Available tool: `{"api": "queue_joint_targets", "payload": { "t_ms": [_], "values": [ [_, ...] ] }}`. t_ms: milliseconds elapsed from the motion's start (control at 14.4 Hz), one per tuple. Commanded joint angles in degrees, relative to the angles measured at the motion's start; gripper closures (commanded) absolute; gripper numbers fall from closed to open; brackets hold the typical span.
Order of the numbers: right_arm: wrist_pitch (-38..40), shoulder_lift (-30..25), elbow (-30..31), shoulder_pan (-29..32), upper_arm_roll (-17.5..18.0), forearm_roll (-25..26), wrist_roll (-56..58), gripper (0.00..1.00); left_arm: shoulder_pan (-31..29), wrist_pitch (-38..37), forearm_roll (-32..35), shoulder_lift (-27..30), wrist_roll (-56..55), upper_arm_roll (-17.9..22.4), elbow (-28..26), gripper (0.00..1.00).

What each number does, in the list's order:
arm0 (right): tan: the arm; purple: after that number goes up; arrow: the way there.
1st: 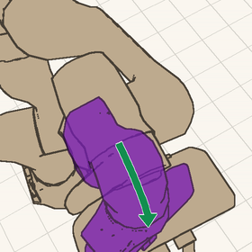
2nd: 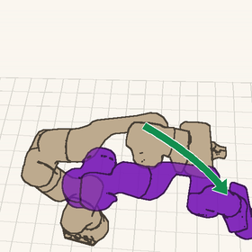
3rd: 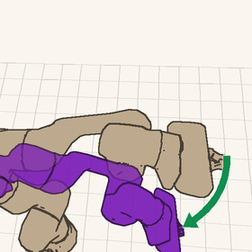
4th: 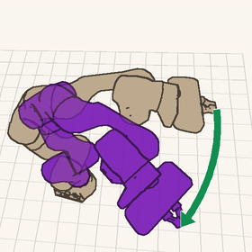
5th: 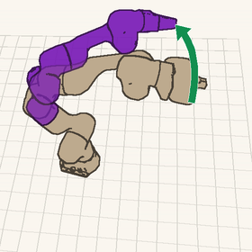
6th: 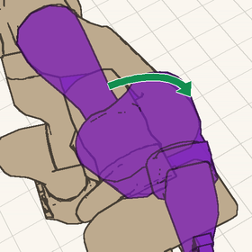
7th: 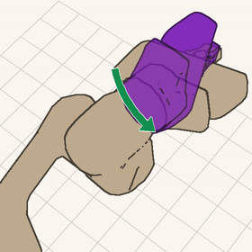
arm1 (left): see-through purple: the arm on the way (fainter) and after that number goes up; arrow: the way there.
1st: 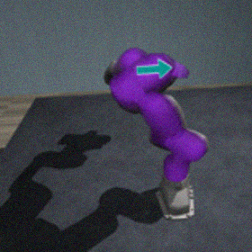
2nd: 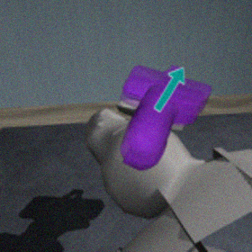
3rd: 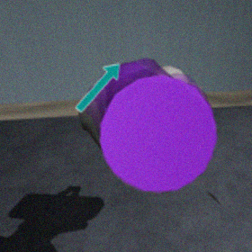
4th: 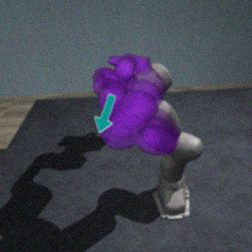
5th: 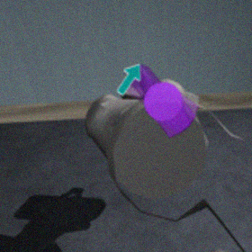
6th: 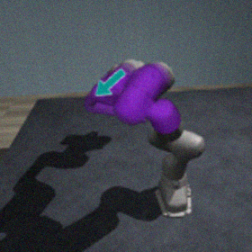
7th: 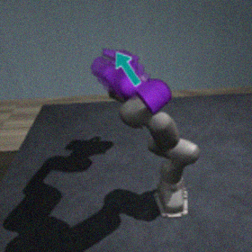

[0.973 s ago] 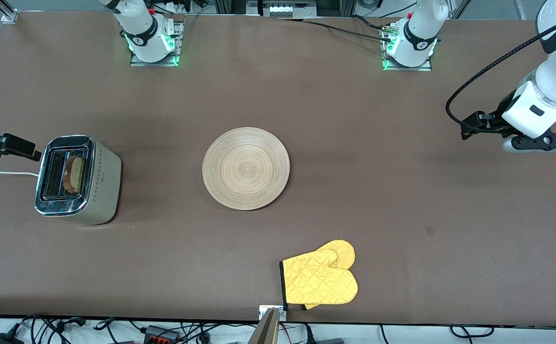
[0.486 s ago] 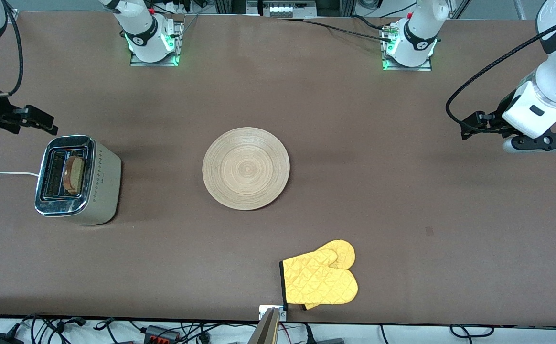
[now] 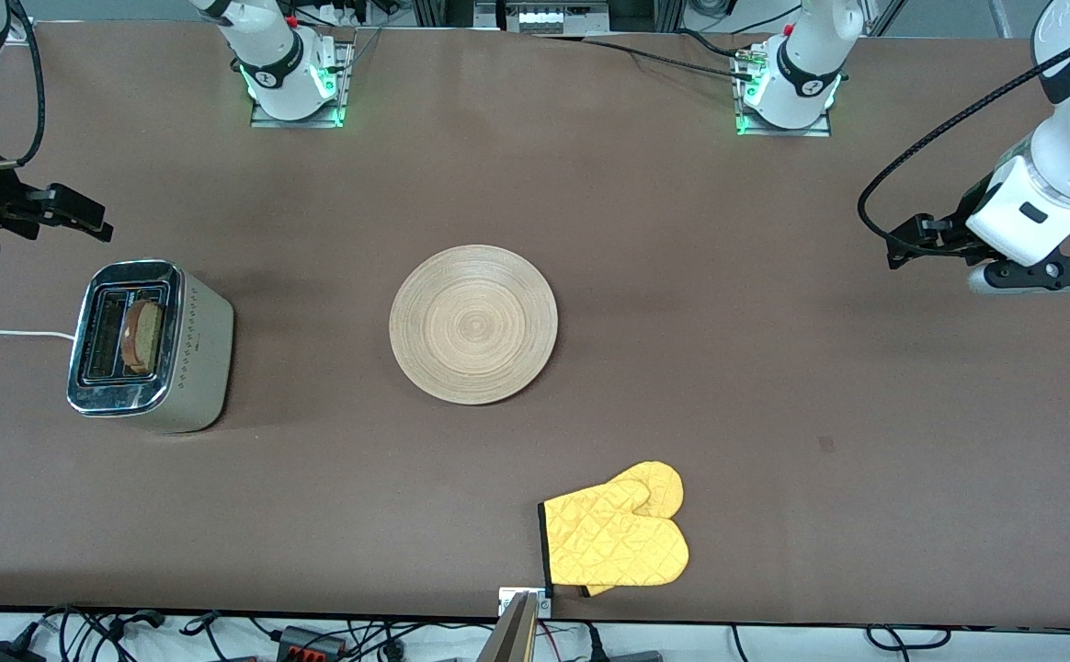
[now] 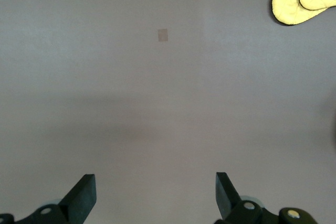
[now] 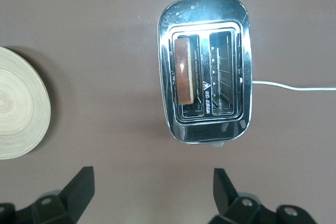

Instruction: Move plate and put bread in toaster

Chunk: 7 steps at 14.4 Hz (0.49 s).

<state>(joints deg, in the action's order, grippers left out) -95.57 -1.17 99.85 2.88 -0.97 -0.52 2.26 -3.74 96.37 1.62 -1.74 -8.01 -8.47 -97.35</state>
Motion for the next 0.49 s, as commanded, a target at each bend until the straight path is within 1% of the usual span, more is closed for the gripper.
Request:
{"api": "queue_joint_targets", "payload": {
  "t_ms": [0, 208, 417],
  "values": [
    [-0.84, -0.85, 0.52, 0.03, 0.45, 1.22, 0.03, 0.00, -0.13, 0.14, -0.56, 1.12, 0.10, 0.12, -0.74, 0.00],
    [-3.04, -0.76, 0.61, 0.11, 0.45, 1.40, -0.06, 0.00, -0.13, 0.14, -0.56, 1.12, 0.19, 0.12, -0.74, 0.00],
    [-2.87, -0.85, 0.61, 0.20, 0.36, 1.40, 0.03, 0.00, -0.13, 0.14, -0.56, 1.12, 0.19, 0.12, -0.74, 0.00]
  ]
}}
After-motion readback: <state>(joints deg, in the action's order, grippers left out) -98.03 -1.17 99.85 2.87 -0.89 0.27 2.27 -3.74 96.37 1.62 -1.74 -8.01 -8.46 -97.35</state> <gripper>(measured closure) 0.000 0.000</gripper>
